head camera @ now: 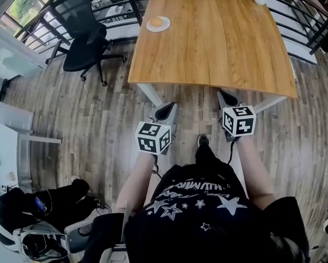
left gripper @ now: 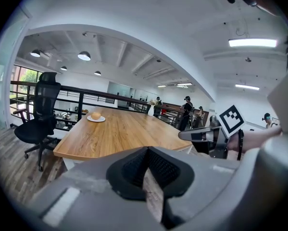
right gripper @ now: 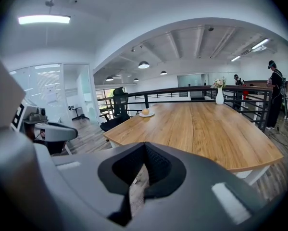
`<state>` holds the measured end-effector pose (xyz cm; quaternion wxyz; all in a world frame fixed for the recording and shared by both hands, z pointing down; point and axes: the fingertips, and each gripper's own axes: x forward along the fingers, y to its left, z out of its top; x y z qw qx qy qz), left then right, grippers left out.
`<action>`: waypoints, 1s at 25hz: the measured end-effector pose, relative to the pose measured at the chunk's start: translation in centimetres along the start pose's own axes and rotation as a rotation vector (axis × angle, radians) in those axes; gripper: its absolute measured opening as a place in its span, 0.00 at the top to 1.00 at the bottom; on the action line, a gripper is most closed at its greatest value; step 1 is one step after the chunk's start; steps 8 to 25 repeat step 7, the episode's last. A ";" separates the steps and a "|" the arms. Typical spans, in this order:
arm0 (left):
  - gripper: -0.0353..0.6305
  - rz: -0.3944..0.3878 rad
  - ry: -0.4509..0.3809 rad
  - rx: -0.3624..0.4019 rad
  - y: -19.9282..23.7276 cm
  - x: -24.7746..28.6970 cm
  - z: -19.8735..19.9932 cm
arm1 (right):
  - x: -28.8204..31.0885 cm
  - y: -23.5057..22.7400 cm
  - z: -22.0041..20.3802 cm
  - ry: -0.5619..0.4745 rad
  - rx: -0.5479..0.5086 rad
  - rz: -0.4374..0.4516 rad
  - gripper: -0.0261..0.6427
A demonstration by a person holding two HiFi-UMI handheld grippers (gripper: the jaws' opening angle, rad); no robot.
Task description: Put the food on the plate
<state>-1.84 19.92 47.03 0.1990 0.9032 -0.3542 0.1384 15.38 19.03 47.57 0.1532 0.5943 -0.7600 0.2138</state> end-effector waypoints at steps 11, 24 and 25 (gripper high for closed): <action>0.94 0.009 -0.018 0.005 -1.0 -1.1 0.3 | -2.1 0.9 -0.3 -0.010 -0.010 0.007 0.96; 0.94 0.009 -0.018 0.005 -1.0 -1.1 0.3 | -2.1 0.9 -0.3 -0.010 -0.010 0.007 0.96; 0.94 0.009 -0.018 0.005 -1.0 -1.1 0.3 | -2.1 0.9 -0.3 -0.010 -0.010 0.007 0.96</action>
